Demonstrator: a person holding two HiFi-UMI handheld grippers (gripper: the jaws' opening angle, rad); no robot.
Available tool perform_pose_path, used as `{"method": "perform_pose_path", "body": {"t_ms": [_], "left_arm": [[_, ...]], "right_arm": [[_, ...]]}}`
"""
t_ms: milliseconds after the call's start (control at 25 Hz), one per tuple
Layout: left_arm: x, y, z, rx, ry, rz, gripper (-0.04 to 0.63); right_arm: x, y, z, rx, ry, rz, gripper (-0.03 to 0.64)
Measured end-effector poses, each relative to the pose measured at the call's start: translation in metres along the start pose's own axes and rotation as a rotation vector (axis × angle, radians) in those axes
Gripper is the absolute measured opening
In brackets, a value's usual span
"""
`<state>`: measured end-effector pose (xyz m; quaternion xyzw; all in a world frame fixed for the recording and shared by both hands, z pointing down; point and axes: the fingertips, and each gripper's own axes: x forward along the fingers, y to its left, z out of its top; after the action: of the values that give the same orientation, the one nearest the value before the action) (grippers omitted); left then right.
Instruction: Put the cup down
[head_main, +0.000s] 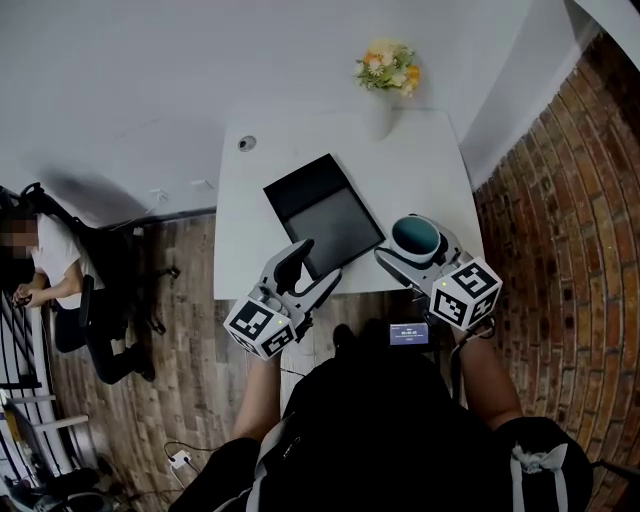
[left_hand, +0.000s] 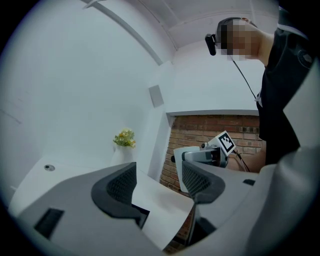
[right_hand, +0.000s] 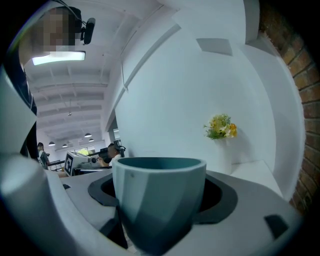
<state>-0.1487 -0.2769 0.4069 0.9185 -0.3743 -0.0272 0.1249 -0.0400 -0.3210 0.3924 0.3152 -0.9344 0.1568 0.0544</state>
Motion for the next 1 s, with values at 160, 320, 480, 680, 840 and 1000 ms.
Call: {"method": "perform_pose_path", "body": {"t_ms": [160, 320, 480, 680, 840, 1000], "left_arm": [[0.009, 0.002, 0.005, 0.021, 0.002, 0.010, 0.291], [0.014, 0.002, 0.012, 0.049, 0.006, 0.020, 0.291], [0.014, 0.004, 0.014, 0.054, 0.007, 0.032, 0.291], [0.014, 0.006, 0.013, 0.043, 0.013, 0.041, 0.291], [0.015, 0.005, 0.013, 0.035, 0.007, 0.039, 0.291], [0.016, 0.004, 0.011, 0.028, 0.007, 0.044, 0.291]], "right_arm": [[0.004, -0.007, 0.009, -0.005, -0.021, 0.020, 0.404], [0.008, -0.010, 0.013, 0.004, -0.034, 0.043, 0.403], [0.011, -0.010, 0.015, 0.014, -0.039, 0.062, 0.403], [0.013, -0.011, 0.017, 0.014, -0.038, 0.073, 0.404], [0.013, -0.012, 0.016, 0.014, -0.033, 0.074, 0.403], [0.013, -0.014, 0.015, 0.018, -0.031, 0.077, 0.404]]}}
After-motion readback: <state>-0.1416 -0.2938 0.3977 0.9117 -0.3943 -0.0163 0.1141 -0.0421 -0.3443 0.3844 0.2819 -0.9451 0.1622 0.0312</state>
